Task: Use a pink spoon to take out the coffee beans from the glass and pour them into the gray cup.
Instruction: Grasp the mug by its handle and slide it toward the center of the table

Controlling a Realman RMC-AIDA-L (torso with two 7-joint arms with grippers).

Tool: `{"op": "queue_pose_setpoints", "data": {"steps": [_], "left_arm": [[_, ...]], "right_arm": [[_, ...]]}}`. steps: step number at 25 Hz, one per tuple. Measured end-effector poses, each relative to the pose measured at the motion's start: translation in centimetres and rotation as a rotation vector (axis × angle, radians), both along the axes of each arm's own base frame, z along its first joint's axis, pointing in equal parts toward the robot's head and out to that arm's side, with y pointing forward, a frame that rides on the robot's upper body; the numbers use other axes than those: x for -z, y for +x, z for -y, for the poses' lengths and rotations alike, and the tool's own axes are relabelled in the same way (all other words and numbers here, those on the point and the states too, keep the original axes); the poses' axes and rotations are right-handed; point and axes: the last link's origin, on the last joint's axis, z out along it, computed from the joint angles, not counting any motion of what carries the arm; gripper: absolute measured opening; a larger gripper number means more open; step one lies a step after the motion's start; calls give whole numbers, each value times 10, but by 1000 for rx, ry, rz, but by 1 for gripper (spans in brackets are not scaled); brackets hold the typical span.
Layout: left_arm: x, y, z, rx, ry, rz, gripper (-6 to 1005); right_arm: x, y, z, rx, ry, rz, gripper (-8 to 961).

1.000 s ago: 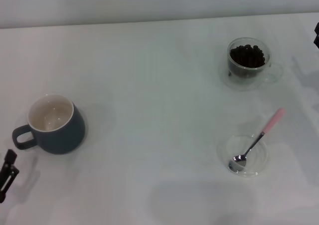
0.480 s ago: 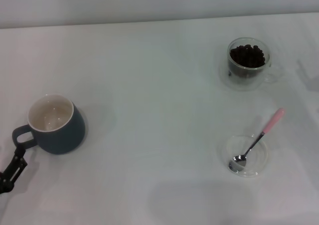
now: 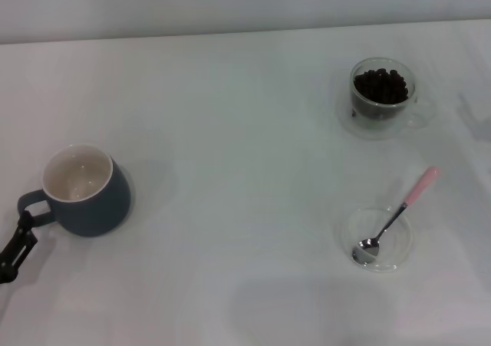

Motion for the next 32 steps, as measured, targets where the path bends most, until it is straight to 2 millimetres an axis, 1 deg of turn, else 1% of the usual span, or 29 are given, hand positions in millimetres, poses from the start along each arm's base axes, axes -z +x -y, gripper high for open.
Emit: {"op": "queue_pose_setpoints", "data": {"steps": [13,20,26,32], "left_arm": [[4,4,-21,0,-31,-12,876],[6,5,-20,-2,-32,-7,870],[7,5,-18,0,-35,-7,777],[7,7,-21,6,-31,-3,684]], "right_arm": [[1,1,2,4,-1,-2,782],[1,2,3,8,-2,-4,781],[1,2,3,11,-3,-3,781],[1,2,3,12,-4,-4,781]]}}
